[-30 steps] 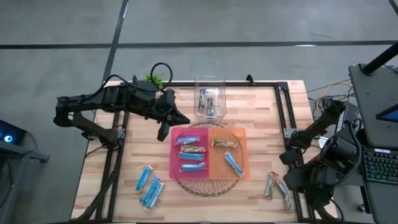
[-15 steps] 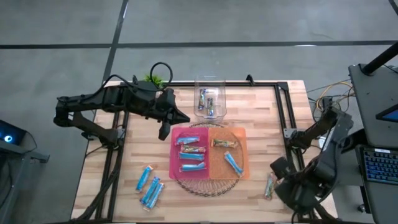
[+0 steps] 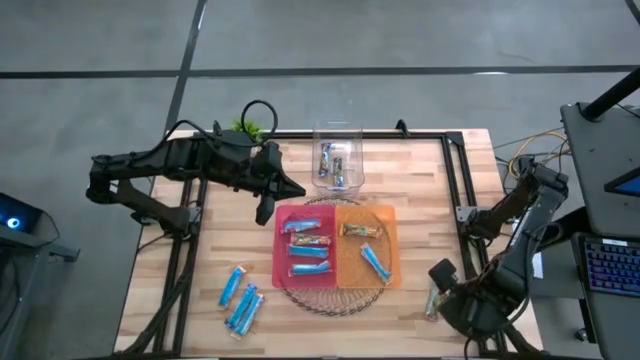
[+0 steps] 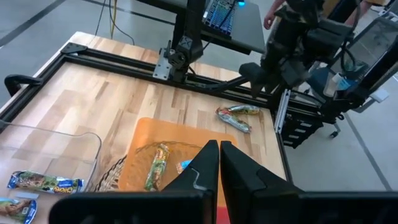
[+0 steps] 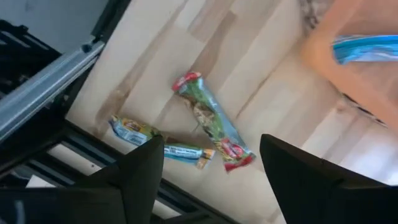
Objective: Pick and place Granola Bars by type
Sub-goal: Put the red granola bar into the red bin
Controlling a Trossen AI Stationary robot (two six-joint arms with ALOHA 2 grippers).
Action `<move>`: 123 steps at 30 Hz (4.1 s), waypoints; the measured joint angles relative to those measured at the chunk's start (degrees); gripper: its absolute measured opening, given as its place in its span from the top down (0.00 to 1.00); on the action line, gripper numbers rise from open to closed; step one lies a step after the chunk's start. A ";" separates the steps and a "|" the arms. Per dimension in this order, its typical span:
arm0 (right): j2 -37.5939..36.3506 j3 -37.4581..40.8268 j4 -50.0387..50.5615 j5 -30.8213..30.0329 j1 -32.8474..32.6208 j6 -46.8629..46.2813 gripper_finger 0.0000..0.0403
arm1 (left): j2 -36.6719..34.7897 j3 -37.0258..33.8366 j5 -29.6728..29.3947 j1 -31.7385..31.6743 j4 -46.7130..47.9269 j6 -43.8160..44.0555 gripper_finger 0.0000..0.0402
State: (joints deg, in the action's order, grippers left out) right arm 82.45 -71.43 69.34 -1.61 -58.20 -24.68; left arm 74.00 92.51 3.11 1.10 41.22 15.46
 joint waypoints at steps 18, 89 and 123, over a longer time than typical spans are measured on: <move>-6.27 23.86 -16.39 -0.03 -0.88 14.42 0.41 | 0.00 0.02 -0.28 0.00 -0.01 -0.12 1.00; -5.35 37.38 -35.69 -1.32 0.66 23.40 0.86 | 0.02 0.02 -0.91 0.00 0.44 -0.30 1.00; -5.44 6.16 -20.80 -15.18 13.28 -8.00 0.87 | 0.02 0.02 -2.17 -0.02 1.47 -5.59 1.00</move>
State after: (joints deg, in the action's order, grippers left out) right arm 77.01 -65.28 48.54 -16.79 -44.92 -32.68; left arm 74.02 92.53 0.94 1.08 42.70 9.87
